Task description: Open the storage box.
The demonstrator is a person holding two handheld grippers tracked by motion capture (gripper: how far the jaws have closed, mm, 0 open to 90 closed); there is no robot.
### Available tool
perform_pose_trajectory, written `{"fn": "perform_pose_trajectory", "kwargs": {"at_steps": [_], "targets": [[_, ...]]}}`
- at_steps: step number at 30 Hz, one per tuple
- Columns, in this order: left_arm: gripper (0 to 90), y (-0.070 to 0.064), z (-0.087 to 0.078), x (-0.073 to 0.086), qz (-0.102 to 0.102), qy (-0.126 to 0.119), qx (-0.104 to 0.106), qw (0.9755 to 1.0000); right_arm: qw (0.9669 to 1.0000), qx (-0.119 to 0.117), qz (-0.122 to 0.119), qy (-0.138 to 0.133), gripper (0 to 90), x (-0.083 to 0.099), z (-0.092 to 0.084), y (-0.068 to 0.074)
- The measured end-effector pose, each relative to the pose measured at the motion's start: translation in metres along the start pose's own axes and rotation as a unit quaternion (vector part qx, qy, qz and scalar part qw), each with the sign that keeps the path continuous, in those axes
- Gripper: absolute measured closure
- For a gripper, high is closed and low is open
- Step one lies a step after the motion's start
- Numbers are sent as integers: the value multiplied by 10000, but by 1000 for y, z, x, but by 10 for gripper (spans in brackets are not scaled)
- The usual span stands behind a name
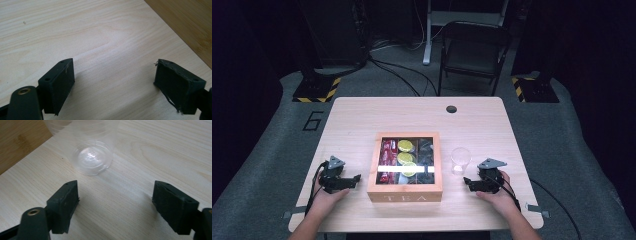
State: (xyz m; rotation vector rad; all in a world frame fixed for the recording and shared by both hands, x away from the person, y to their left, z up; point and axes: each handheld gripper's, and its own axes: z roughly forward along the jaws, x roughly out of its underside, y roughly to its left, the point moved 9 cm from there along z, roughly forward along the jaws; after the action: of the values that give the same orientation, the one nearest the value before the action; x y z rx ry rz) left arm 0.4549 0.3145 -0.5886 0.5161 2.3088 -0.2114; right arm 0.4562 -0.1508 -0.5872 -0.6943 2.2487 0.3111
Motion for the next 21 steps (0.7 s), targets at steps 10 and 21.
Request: {"fn": "perform_pose_trajectory", "kwargs": {"at_steps": [10, 21], "targets": [[335, -3, -8, -1, -152, 138, 180, 9996, 9998, -24, 76, 185, 469, -2, -11, 2], [391, -19, -24, -13, -174, -101, 368, 9991, 9999, 3, -152, -8, 578, -21, -34, 13]]}}
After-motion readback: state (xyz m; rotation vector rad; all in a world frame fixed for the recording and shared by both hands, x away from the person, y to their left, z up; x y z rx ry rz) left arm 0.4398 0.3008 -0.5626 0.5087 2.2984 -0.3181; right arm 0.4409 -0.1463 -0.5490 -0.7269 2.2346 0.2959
